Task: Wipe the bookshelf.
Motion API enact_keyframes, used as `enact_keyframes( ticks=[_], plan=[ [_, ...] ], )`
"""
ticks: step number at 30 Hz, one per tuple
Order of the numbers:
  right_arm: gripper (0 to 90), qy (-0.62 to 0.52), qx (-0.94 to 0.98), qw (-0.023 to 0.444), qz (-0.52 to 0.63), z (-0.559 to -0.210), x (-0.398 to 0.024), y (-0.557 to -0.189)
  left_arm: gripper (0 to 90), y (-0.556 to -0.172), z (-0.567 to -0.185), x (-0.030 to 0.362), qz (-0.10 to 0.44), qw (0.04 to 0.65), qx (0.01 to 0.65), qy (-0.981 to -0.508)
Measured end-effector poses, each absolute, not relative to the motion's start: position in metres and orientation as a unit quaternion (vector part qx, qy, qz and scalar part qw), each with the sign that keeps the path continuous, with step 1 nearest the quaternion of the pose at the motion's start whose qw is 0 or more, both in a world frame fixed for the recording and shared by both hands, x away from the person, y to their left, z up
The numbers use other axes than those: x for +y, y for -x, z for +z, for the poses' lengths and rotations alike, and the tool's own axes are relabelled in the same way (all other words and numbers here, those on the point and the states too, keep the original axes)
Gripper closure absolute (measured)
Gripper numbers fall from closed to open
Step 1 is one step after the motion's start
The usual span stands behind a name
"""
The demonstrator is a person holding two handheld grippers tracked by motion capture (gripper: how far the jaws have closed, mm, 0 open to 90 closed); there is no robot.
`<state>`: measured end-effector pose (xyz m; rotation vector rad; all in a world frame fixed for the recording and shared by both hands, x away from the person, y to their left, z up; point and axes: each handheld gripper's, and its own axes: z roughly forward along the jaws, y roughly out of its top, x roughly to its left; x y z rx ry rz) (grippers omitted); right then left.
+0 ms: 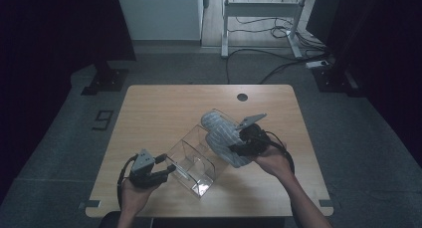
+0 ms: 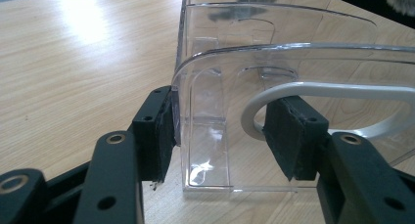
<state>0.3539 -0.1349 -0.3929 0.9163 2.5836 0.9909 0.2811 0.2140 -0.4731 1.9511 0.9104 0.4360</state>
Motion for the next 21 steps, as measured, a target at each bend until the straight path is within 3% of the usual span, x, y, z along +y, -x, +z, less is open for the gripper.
enact_keyframes(
  ticks=[21],
  plan=[
    [59.9, -0.287, 0.880, 0.119, 0.359, -0.328, -0.098, -0.365, 45.4, -0.282, -0.474, 0.213, 0.171, 0.459, 0.367, -0.791]
  ],
)
